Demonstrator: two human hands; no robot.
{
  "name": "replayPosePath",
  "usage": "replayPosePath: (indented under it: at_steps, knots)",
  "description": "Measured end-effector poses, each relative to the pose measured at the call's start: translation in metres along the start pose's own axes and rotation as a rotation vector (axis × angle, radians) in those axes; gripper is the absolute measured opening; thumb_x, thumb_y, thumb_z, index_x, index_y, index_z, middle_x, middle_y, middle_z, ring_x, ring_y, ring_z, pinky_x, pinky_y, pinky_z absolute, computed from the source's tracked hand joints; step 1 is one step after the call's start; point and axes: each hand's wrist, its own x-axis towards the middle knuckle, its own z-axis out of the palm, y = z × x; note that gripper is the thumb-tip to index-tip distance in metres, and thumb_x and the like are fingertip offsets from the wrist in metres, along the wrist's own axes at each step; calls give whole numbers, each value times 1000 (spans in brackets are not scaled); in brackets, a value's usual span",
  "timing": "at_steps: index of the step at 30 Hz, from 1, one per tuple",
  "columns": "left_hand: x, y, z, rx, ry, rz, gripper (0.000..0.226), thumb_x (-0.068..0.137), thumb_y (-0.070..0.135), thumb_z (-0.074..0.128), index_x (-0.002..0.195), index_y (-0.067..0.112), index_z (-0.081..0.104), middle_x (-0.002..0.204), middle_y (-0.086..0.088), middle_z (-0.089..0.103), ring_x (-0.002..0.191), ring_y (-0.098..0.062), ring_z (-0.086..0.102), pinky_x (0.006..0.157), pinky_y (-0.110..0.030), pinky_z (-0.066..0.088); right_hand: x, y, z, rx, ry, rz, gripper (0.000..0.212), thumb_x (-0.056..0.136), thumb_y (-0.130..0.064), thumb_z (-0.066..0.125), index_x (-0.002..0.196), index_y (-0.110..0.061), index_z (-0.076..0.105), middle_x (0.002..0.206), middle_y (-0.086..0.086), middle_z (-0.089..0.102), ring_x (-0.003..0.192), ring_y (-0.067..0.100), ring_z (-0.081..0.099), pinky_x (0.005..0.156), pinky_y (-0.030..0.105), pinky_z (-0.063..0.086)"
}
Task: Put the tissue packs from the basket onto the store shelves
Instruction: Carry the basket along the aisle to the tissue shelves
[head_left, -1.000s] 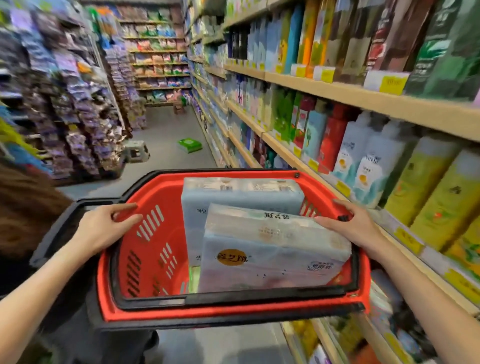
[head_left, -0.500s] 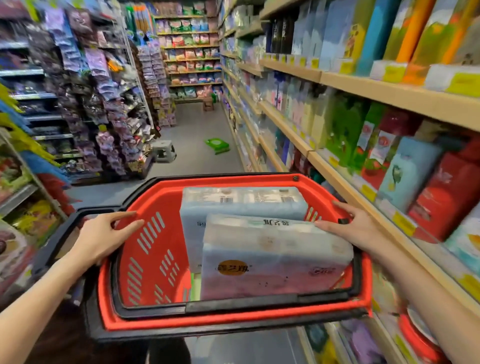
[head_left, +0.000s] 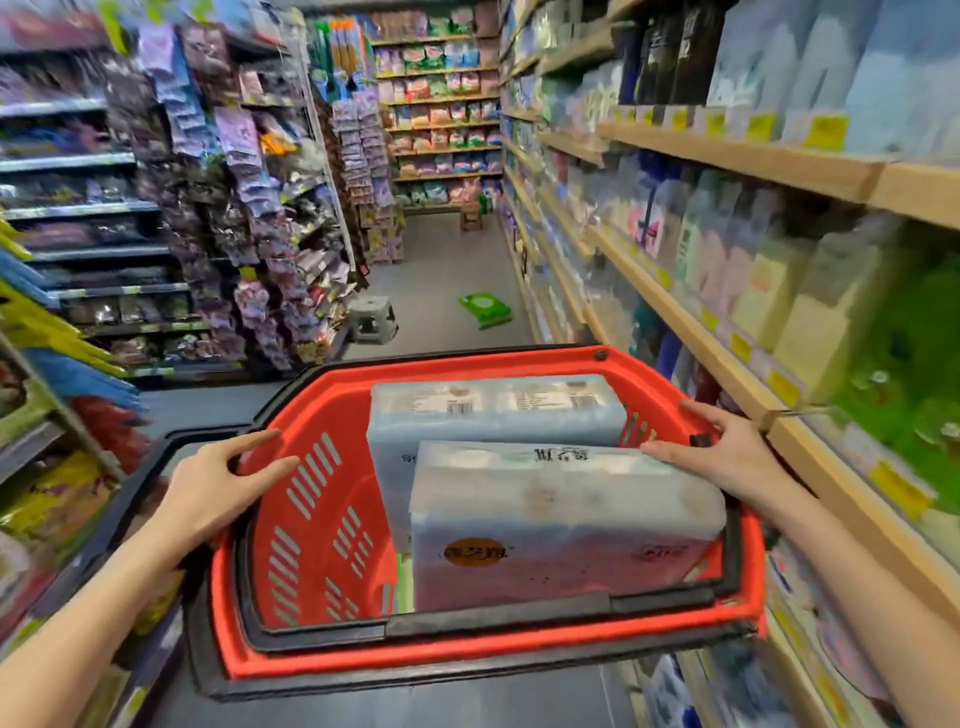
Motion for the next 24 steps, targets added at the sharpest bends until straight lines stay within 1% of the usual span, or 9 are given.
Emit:
replayPosePath:
  at_steps: [3, 6, 11, 13, 15, 18, 20, 22, 24]
  knots:
    - [50, 10, 19, 7, 12, -35, 58, 73, 45, 72, 126, 30, 56, 120, -12, 65, 114, -32, 58, 87, -39, 42, 67, -8, 12, -46, -37, -38, 130, 15, -80, 70, 129, -21, 49, 106, -13, 63, 92, 2, 59, 86, 25, 43]
    - [93, 18, 31, -17, 46, -75, 61, 72, 40, 74, 128, 29, 53, 119, -12, 66, 111, -31, 60, 84, -38, 41, 132, -20, 25, -65, -69, -79, 119, 24, -71, 74, 129, -21, 49, 107, -11, 55, 91, 1, 54, 80, 20, 40]
    - [171, 11, 47, -61, 90, -124, 61, 71, 39, 75, 128, 30, 54, 113, -10, 68, 106, -29, 62, 81, -35, 44, 235, -36, 60, -72, -119, -140, 110, 34, -63, 79, 132, -23, 46, 113, -8, 57, 101, 8, 55, 88, 24, 39]
    - [208, 2, 54, -43, 79, -151, 63, 69, 44, 76, 127, 33, 54, 104, -4, 69, 94, -30, 67, 66, -20, 48, 275, -42, 80, -79, -141, -139, 100, 45, -50, 84, 133, -21, 45, 115, -7, 56, 101, 7, 54, 87, 23, 38]
    - [250, -8, 60, -26, 74, -176, 64, 68, 46, 76, 127, 34, 54, 94, 2, 67, 74, -31, 68, 46, -6, 43, 314, -48, 105, -83, -165, -137, 91, 57, -35, 84, 136, -19, 42, 114, -7, 53, 101, 6, 50, 86, 20, 35]
    - [319, -19, 63, -10, 67, -170, 64, 69, 45, 76, 127, 32, 54, 98, -4, 70, 76, -28, 68, 49, -12, 45, 366, -59, 144, -82, -172, -103, 89, 61, -28, 83, 137, -16, 40, 109, -6, 50, 98, 6, 48, 70, 6, 35]
    - [367, -22, 62, -17, 53, -163, 65, 70, 42, 76, 129, 29, 54, 105, -9, 71, 88, -27, 66, 68, -27, 47, 398, -68, 168, -80, -170, -86, 99, 51, -46, 84, 136, -19, 42, 109, -8, 52, 97, 6, 50, 74, 10, 37]
    - [415, -22, 58, -28, 49, -159, 66, 70, 41, 76, 130, 29, 53, 107, -11, 70, 87, -23, 64, 74, -33, 46, 428, -79, 189, -96, -146, -69, 120, 28, -72, 76, 134, -25, 44, 112, -10, 54, 100, 7, 53, 85, 22, 39]
    - [461, -23, 53, -21, 43, -146, 66, 70, 41, 75, 131, 29, 52, 109, -11, 69, 90, -24, 63, 78, -34, 45, 461, -88, 207, -101, -139, -49, 121, 26, -75, 73, 134, -27, 43, 114, -11, 55, 102, 8, 54, 88, 26, 40]
